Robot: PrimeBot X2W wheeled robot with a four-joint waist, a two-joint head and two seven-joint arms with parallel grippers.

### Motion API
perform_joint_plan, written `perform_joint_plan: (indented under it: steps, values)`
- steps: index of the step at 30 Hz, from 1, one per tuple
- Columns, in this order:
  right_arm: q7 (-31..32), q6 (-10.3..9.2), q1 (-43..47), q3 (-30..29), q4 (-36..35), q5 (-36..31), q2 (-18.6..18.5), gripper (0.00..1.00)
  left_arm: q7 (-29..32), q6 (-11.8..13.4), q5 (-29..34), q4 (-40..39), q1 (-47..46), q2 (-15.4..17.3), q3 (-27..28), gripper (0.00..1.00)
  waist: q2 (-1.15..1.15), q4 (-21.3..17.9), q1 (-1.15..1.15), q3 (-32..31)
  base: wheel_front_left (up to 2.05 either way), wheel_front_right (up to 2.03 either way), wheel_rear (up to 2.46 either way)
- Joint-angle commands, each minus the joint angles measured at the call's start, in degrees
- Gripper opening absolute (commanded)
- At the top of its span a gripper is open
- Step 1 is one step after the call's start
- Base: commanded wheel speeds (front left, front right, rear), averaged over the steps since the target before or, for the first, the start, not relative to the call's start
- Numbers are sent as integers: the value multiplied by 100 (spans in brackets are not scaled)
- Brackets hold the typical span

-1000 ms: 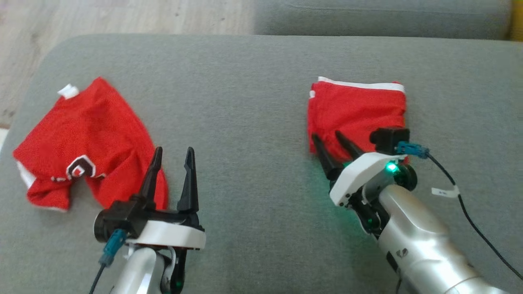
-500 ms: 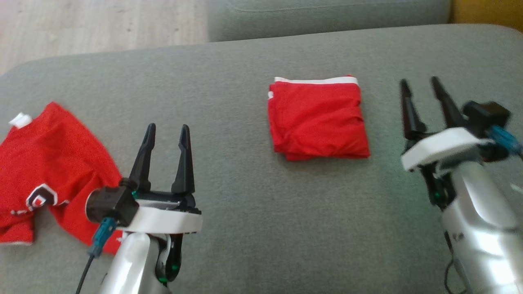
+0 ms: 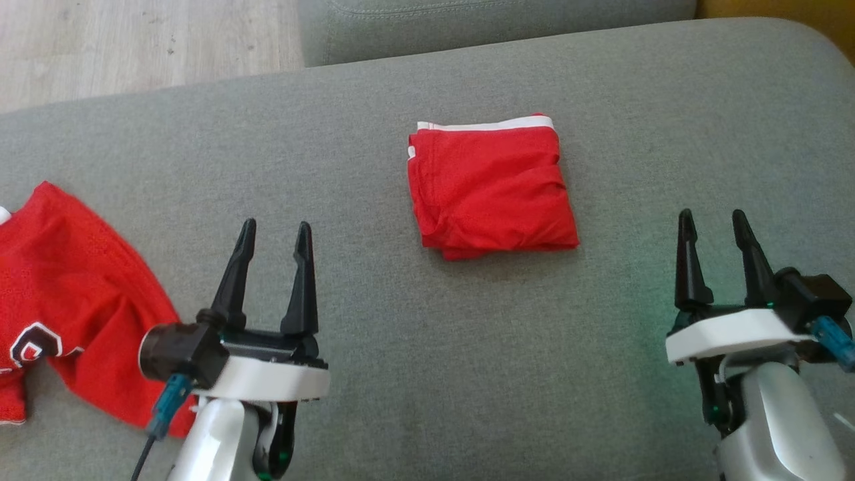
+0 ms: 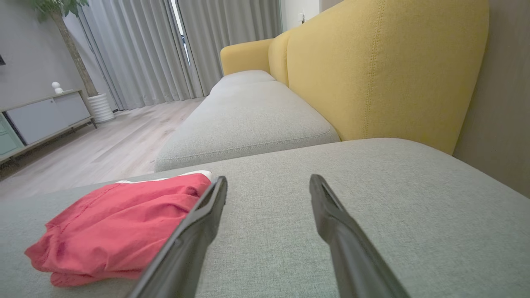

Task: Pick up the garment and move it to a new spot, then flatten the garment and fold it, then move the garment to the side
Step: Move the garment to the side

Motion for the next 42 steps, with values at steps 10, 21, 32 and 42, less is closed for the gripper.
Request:
perform_joint_plan:
  steps: [10, 21, 32, 42]
  values:
    - [20, -5, -269, 123, -413, 104, 9, 100, -29, -60, -10, -184, -235, 21, 56, 100, 0, 192, 0, 222, 0, 0, 0]
    - [723, -5, -1252, 289, 438, 446, 10, 100, -29, -43, -134, -55, -474, 21, -282, 100, 0, 858, 0, 588, 0, 0, 0]
    - [1004, -5, -2171, 13, 2357, 505, 10, 100, -29, 34, -254, -11, -566, 21, -474, 100, 0, 1305, 0, 792, 0, 0, 0]
    - [582, -5, -2590, 578, 3272, -362, 10, 0, -29, 63, -211, 44, -535, 21, -406, 100, 0, 1043, 0, 695, 0, 0, 0]
